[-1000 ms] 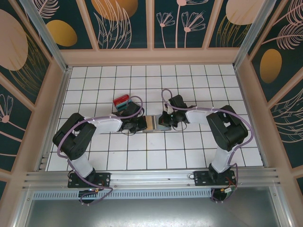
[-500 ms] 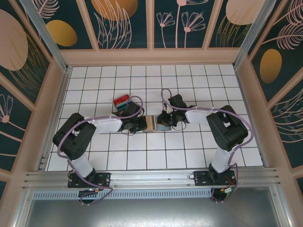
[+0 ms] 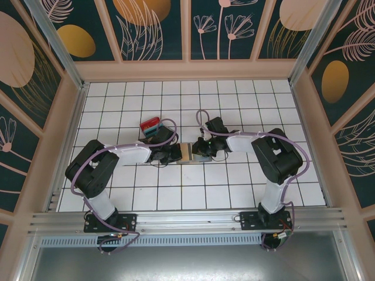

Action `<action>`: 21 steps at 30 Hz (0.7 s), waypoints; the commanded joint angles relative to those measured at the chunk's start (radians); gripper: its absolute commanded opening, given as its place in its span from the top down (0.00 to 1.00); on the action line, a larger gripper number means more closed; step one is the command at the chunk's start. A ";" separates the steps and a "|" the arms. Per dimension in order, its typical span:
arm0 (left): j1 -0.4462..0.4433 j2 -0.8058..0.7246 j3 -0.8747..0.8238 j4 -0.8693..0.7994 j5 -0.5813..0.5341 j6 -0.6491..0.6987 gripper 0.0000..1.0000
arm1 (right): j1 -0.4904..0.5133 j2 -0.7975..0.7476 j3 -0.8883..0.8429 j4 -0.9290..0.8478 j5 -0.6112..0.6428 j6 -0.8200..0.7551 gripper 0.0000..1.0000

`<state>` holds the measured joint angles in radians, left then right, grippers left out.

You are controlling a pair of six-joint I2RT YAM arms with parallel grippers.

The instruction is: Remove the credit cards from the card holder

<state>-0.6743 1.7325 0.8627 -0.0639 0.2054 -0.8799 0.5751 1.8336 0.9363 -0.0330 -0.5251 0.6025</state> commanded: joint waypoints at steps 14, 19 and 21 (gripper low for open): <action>-0.002 0.034 -0.013 -0.063 0.002 0.013 1.00 | 0.015 0.027 0.018 0.048 -0.068 0.013 0.96; -0.002 0.026 -0.011 -0.085 -0.020 0.011 1.00 | 0.005 0.005 0.004 0.032 -0.035 0.013 1.00; -0.001 0.018 -0.010 -0.099 -0.037 0.010 1.00 | -0.008 -0.007 -0.005 0.024 -0.020 0.015 1.00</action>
<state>-0.6743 1.7325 0.8627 -0.0654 0.2062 -0.8799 0.5720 1.8450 0.9417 -0.0174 -0.5476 0.6125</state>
